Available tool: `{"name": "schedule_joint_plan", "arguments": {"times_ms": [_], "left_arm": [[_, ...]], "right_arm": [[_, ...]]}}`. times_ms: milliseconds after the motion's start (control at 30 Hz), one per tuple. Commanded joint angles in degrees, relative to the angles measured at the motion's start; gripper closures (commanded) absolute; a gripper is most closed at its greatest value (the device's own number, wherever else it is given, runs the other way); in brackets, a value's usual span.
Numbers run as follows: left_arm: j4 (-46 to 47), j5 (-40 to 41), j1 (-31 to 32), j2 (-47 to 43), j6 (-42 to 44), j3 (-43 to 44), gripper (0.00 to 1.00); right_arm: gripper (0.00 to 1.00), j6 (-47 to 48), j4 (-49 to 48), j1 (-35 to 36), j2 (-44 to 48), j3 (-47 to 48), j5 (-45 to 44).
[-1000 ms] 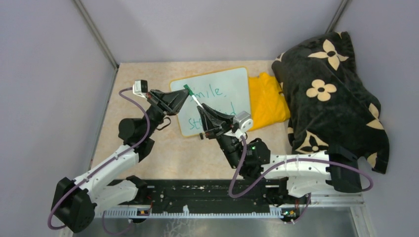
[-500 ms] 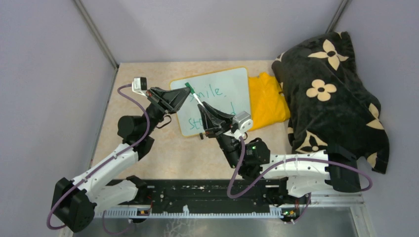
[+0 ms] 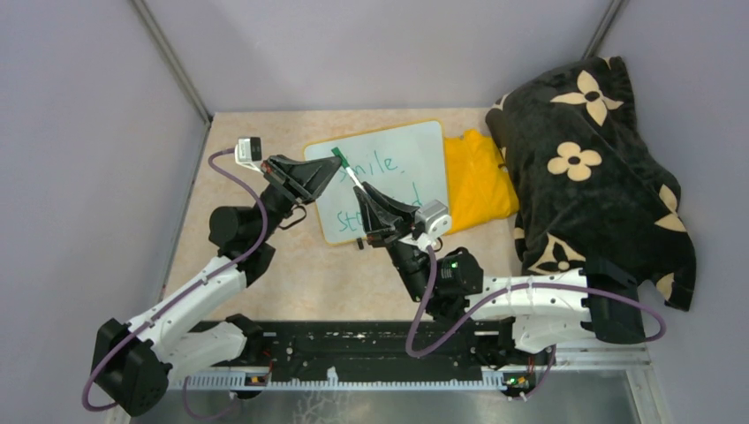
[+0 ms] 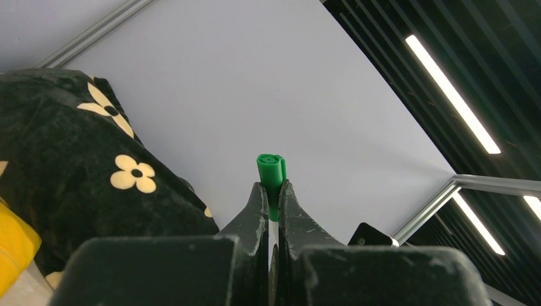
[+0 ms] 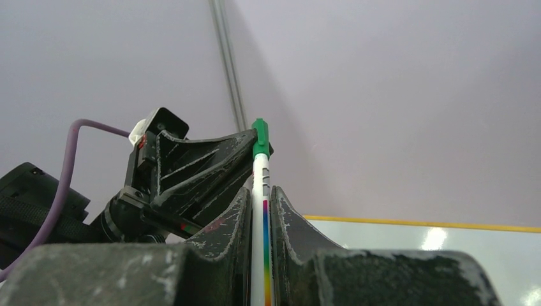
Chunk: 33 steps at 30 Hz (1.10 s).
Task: Write a sentence on the whiteboard
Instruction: Close the whiteboard marker at the center of the board.
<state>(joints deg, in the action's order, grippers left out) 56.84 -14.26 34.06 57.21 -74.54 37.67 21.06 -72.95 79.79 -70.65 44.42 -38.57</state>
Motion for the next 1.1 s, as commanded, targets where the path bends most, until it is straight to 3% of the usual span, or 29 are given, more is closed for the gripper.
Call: {"name": "schedule_joint_plan", "arguments": {"times_ms": [0,1067], "left_arm": [[-1.21,-10.66,3.53,0.35,3.41,0.23,1.0],[-2.09,-10.58,12.63,3.49,6.77,-0.46,1.0]], "right_arm": [[1.0,0.8,-2.38,-0.07,-0.43,5.12,1.11],[1.0,4.91,-4.84,-0.58,-2.23,7.5,1.19]]}}
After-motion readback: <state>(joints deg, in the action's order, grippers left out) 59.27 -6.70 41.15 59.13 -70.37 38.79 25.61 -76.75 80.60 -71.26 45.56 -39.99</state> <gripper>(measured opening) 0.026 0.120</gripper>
